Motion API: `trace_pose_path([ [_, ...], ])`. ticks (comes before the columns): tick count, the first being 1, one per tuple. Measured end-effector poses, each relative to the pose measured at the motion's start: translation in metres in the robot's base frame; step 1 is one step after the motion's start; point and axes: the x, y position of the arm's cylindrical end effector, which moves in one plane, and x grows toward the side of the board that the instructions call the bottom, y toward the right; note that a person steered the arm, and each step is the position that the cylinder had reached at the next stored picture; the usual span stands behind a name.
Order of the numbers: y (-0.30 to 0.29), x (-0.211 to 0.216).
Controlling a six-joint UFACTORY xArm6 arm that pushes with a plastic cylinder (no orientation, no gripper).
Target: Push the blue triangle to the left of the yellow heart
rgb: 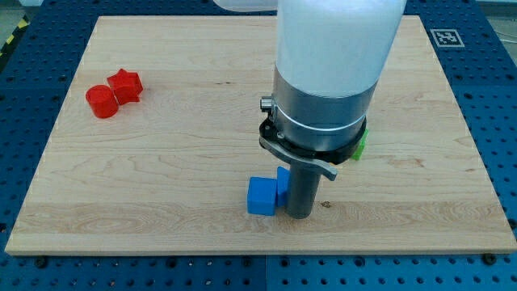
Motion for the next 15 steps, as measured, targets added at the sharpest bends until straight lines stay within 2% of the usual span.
trace_pose_path([
  [1,-0.028,0.001],
  [5,-0.043,-0.029],
  [11,0.004,-0.036],
  [13,-0.005,-0.046],
  [14,-0.035,-0.046],
  [15,-0.023,-0.054],
])
